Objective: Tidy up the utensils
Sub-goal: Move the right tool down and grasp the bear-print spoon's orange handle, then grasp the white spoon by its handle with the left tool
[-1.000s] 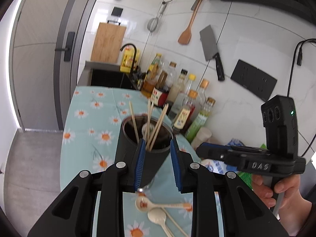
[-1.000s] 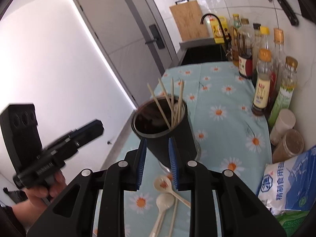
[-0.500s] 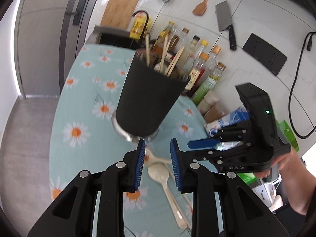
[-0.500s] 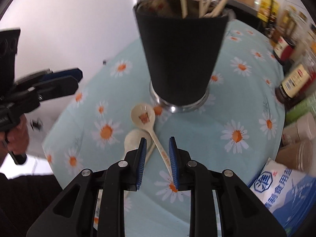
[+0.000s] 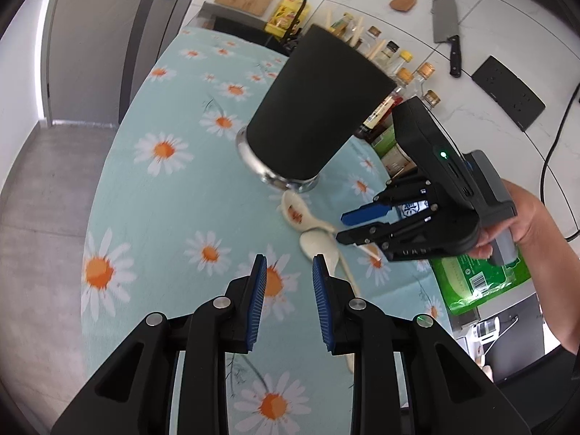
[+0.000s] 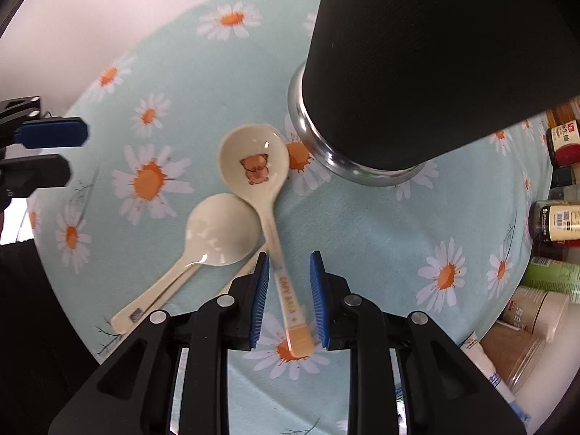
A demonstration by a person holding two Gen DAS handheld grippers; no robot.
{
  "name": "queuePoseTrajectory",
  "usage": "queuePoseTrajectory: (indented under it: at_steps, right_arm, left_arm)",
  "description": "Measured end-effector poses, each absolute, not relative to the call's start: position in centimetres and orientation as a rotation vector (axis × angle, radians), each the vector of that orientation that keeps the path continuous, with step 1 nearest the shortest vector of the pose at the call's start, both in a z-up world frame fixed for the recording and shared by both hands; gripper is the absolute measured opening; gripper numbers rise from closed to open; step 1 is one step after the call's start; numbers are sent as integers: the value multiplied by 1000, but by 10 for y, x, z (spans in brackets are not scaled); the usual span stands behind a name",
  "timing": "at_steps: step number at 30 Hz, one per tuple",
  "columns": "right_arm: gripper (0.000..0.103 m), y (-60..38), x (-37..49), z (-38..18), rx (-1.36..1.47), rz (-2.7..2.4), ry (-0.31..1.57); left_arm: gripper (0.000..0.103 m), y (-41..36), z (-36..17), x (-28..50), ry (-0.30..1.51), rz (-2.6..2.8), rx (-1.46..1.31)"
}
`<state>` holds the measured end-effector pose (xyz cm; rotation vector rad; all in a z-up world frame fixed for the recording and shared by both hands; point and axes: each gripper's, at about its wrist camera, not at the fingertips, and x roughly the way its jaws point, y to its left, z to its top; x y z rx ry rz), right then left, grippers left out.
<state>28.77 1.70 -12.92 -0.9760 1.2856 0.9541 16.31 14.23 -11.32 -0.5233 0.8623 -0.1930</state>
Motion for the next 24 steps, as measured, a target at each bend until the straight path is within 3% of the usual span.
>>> queuePoseTrajectory:
  at_steps: [5,8,11,24]
  right_arm:
    - [24,30,297,-137,-1008,964,1337]
    - [12,42,301,-140,-1026,1002,1369]
    - [9,52,306,-140,-1042,1013,1378]
    - [8,18,292,-104,-903,1027,1297]
  left_arm:
    - [25,147,-124,158,882,-201,-551]
    - [25,147,-129,157,895,-209,-556]
    - [25,145,-131,157,903,-221,-556]
    - [25,121,-136,178,972,-287,-544]
